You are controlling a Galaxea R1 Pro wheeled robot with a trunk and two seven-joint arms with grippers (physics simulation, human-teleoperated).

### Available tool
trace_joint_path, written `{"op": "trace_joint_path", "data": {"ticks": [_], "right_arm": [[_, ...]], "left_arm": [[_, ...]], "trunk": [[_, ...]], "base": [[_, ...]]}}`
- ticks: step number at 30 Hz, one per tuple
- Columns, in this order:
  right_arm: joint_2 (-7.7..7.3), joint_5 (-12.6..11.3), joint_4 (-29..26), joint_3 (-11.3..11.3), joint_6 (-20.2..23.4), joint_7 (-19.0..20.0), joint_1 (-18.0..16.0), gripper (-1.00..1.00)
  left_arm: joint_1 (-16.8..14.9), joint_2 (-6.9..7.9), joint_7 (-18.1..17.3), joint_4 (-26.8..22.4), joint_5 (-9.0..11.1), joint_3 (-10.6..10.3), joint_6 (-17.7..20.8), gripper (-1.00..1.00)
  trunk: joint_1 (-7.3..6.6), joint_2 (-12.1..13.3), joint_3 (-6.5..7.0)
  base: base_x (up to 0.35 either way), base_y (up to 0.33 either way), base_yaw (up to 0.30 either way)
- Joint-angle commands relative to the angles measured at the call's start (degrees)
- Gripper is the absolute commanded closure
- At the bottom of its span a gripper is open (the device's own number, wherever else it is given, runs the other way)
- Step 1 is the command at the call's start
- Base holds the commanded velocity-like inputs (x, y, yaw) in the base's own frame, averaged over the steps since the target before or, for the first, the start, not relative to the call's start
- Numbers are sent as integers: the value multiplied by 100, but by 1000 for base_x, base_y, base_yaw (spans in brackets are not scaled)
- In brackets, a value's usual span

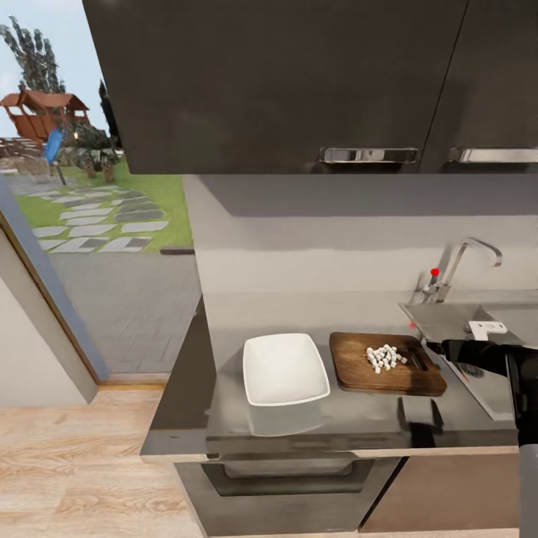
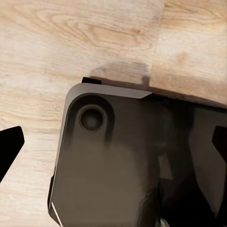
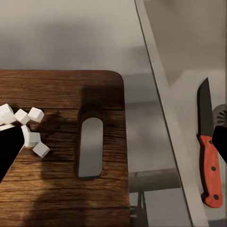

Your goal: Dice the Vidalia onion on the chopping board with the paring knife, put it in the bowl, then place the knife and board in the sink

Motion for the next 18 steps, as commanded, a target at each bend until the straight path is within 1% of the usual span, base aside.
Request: {"op": "trace_joint_path", "data": {"ticks": [1,9,13,15,18], "right_arm": [[0,59,-1,-10,11,50,-6,-100],[-13,66,14,-26,10,25,-6,-100],[-19,74,9,-268,2,24,-6,-100],[-19,76,7,-326,2,24,-6,-100],[-20,76,6,-353,-4,24,-6,-100]], "left_arm": [[-9,0,-38,24,61,-41,-31,-100],[-9,0,-43,101,61,-41,-37,-100],[-9,-1,-44,109,61,-41,-38,-100],[-9,-2,-43,109,61,-41,-39,-100],[-9,-1,-43,109,61,-41,-40,-100]], "trunk": [[1,-7,-14],[1,-7,-64],[1,-7,-91],[1,-7,-104],[1,-7,-123]], "base": [[0,0,-1],[0,0,0],[0,0,0],[0,0,0],[0,0,0]]}}
